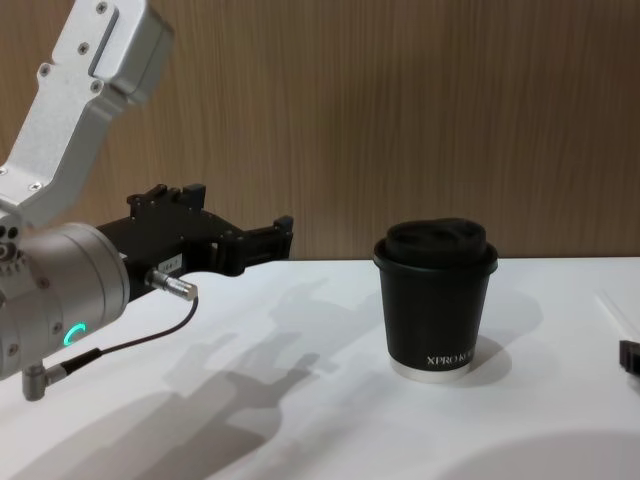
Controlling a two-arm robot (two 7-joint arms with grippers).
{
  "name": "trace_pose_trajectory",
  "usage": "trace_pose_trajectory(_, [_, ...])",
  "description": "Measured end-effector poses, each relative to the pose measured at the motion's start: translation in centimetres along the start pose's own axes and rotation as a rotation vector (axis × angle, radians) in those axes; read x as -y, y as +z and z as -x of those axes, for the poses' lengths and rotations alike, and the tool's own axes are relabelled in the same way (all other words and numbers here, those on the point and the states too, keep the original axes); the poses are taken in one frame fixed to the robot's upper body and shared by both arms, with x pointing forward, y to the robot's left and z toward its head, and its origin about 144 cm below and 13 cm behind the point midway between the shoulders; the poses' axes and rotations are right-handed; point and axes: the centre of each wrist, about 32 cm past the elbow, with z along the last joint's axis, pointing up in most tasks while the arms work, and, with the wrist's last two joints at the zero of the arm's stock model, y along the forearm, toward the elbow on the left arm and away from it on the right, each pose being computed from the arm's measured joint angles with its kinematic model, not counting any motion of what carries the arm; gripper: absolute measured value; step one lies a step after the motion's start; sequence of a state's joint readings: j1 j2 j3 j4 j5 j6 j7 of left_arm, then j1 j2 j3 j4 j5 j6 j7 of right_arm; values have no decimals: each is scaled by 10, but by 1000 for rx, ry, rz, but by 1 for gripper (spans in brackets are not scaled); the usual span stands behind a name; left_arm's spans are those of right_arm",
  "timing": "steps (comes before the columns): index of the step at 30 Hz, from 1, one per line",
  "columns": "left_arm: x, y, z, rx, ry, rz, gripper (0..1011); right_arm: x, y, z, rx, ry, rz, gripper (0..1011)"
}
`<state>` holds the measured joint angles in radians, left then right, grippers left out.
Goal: Pick up the straw with one hand, pass it to the other hand, and insert it into the cup.
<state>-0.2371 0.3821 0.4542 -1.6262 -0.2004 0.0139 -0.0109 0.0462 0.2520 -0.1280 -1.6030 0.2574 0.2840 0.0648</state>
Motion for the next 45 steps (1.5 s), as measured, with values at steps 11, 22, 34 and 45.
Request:
trace_pose_trajectory(11, [0,0,0,0,0,0,1003,0,0,0,0,1,2,49])
trace_pose_trajectory(22, [0,0,0,0,0,0,1003,-3,1,1,17,-13,-61,5])
trace_pose_trajectory(34, [0,0,0,0,0,0,1003,-6,7,1,67,-6,-194,5])
trace_pose_trajectory(45, [0,0,0,0,0,0,1003,-6,21,3,118,78,-357,5])
